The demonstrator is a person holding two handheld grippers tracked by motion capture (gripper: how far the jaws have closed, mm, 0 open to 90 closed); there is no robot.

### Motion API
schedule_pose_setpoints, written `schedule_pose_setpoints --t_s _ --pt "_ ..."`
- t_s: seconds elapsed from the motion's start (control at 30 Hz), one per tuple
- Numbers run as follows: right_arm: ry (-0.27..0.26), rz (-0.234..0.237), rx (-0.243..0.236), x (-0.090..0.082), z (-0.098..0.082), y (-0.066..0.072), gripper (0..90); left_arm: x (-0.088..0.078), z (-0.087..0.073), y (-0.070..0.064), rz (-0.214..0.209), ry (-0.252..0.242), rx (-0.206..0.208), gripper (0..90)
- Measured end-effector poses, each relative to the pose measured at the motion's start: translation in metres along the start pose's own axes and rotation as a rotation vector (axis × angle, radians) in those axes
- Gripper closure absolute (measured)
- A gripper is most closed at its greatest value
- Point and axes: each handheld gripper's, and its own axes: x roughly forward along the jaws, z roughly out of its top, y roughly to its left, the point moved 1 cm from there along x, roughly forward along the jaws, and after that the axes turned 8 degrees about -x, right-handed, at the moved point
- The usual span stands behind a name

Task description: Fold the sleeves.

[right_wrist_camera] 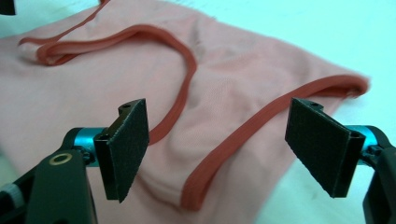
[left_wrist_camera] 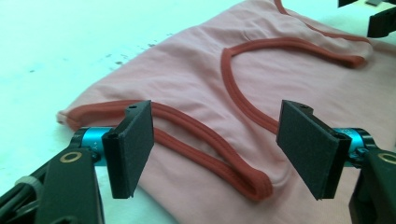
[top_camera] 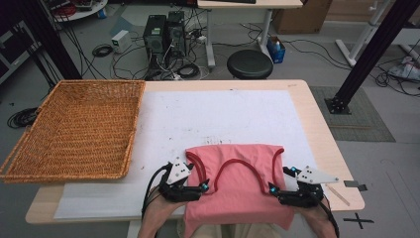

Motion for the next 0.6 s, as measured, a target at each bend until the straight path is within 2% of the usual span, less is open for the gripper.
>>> schedule_pose_setpoints --t_s 0.23,0.43,0.6 --pt "-0.002 -0.020 0.009 0.002 0.003 -0.005 21.6 0.000 0.005 0.007 0.040 -0.012 -0.019 27.6" --pt "-0.004 -0.026 0.005 0.003 0.004 -0.006 21.5 -0.004 0.005 0.010 0.048 -0.030 -0.032 27.6" --pt "0.001 -0.029 0.020 0.004 0.002 -0.006 21.5 -0.006 0.001 0.012 0.060 -0.014 -0.042 27.6"
